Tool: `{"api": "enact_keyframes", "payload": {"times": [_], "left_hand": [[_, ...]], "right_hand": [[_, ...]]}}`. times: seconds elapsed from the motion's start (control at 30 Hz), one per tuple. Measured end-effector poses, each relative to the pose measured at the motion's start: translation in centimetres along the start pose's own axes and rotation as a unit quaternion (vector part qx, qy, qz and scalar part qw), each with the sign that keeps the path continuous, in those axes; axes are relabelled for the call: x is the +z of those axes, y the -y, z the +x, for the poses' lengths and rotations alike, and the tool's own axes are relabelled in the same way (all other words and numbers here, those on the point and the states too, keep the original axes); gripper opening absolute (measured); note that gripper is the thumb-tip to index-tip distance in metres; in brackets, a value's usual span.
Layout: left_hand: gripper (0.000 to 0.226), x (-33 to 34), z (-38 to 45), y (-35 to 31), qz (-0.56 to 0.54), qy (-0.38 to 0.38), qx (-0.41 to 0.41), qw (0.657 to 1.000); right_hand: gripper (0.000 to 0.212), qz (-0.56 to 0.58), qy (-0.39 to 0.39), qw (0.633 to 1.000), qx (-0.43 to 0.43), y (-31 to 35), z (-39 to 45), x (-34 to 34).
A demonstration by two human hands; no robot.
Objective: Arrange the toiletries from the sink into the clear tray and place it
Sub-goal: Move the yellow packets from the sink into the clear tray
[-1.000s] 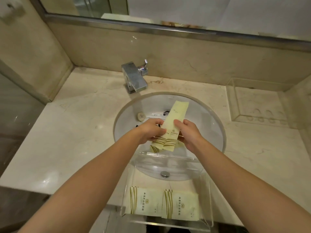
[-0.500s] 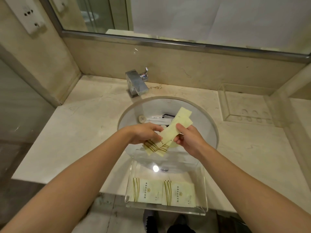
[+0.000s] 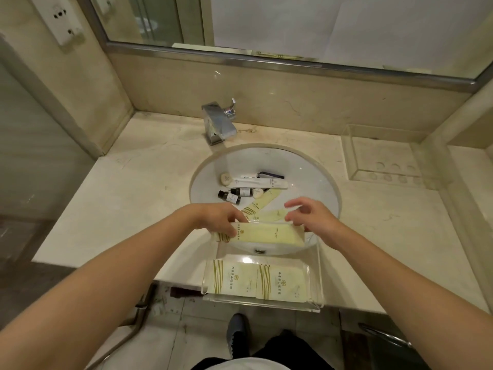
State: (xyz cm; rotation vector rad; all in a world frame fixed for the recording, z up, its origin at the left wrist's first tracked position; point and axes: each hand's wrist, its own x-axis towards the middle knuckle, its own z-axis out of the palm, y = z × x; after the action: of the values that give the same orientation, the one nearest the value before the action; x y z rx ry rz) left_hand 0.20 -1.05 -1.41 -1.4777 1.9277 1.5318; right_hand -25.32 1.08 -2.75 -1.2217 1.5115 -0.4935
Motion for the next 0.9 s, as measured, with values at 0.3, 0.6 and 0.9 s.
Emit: {"api": "enact_keyframes", "payload": {"times": [0.3, 0.6, 0.9], "left_hand": [[0.034, 2.9, 1.1, 0.1, 0.112, -0.097, 0.001, 0.989], [0.028, 4.7, 1.4, 1.2, 0.212, -0.073, -0.020, 0.974], [0.030, 5.1, 1.3, 1.2, 0.264, -0.103, -0.011, 0.959]], "right_hand": [[0.036, -0.418, 0.047, 0.904, -0.078, -3.2, -1.3, 3.3], [0.005, -0.380, 0.034, 0.913, -0.145, -4.3, -1.4, 3.6], [0.024, -0.220, 0.058, 0.970, -0.080, -3.4, -1.3, 2.7]]}}
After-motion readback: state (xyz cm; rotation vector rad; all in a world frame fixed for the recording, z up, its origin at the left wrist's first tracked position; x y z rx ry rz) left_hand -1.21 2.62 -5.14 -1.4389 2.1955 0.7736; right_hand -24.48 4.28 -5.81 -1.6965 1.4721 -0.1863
